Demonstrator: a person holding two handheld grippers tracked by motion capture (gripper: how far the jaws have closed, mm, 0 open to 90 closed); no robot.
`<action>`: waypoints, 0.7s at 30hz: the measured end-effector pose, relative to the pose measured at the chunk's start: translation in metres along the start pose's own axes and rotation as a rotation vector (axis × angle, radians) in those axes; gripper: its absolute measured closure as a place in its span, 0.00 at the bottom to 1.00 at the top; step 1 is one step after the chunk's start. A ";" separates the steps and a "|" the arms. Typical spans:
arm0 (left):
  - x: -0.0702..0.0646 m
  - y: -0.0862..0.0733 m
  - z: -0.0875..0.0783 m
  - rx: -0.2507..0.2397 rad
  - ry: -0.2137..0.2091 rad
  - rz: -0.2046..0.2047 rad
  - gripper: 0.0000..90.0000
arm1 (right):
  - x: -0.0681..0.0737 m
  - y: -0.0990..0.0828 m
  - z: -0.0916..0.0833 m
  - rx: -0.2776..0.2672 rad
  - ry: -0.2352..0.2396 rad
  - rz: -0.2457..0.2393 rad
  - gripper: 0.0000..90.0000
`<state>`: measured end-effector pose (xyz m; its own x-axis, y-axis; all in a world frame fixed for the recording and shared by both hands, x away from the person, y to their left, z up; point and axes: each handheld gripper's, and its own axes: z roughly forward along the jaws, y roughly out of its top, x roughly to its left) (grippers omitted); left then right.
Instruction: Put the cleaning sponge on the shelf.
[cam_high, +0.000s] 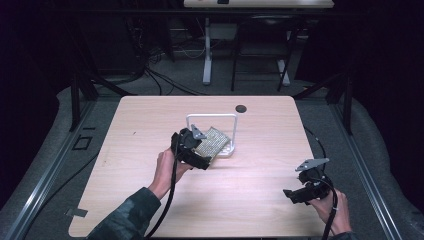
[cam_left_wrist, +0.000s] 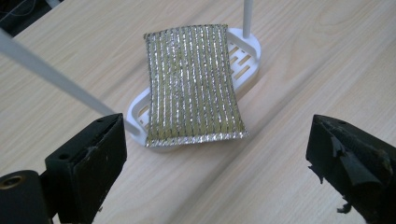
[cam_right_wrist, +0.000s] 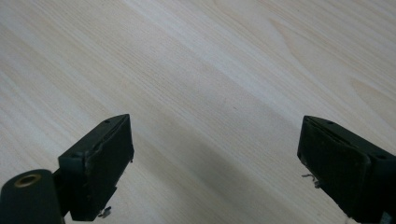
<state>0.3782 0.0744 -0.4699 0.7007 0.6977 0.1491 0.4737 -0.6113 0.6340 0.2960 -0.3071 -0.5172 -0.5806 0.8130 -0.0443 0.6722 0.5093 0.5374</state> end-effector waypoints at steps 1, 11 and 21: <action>0.001 -0.002 -0.002 -0.002 0.002 -0.004 0.05 | 0.000 0.000 0.000 0.005 0.001 -0.001 0.11; 0.012 -0.027 -0.027 -0.004 0.020 -0.028 0.01 | 0.001 0.000 -0.002 -0.004 -0.011 0.003 0.11; 0.021 -0.060 -0.042 0.011 0.025 -0.058 0.00 | 0.001 0.001 -0.002 0.001 -0.014 0.000 0.11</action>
<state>0.3423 0.1410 -0.4728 0.6582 0.7413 0.1316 0.5192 -0.5735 0.6337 0.2952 -0.3060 -0.5154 -0.5742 0.8168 -0.0558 0.6726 0.5095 0.5367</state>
